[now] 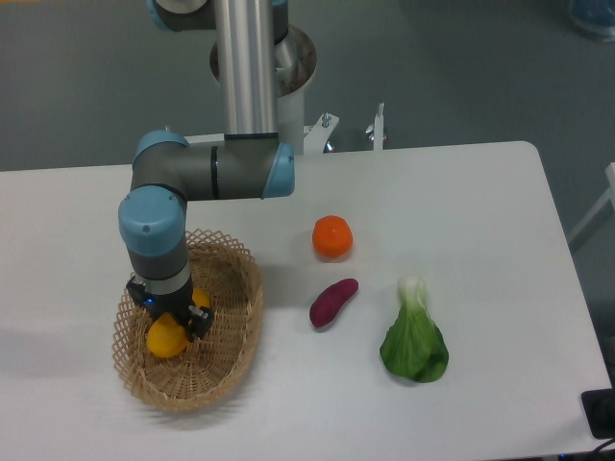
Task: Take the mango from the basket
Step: 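Close the gripper around the yellow mango inside the basket, then lift the mango out of the basket and carry it past the orange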
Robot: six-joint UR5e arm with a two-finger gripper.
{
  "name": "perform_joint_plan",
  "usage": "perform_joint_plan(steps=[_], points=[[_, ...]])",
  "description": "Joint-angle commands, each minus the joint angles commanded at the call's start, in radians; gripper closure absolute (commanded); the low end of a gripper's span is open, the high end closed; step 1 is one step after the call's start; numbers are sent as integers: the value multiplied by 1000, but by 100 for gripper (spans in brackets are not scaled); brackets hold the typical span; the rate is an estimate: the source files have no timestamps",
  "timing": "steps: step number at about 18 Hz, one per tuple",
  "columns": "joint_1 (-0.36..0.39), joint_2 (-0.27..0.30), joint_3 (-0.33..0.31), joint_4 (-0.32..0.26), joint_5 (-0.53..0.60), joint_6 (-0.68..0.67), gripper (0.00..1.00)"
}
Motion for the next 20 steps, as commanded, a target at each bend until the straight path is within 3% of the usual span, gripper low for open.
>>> perform_joint_plan(steps=[8, 11, 17, 20], points=[[0, 9, 11, 0, 0, 6, 45], [11, 38, 14, -2, 0, 6, 45], [136, 156, 31, -17, -8, 90, 44], [198, 183, 29, -57, -9, 153, 44]])
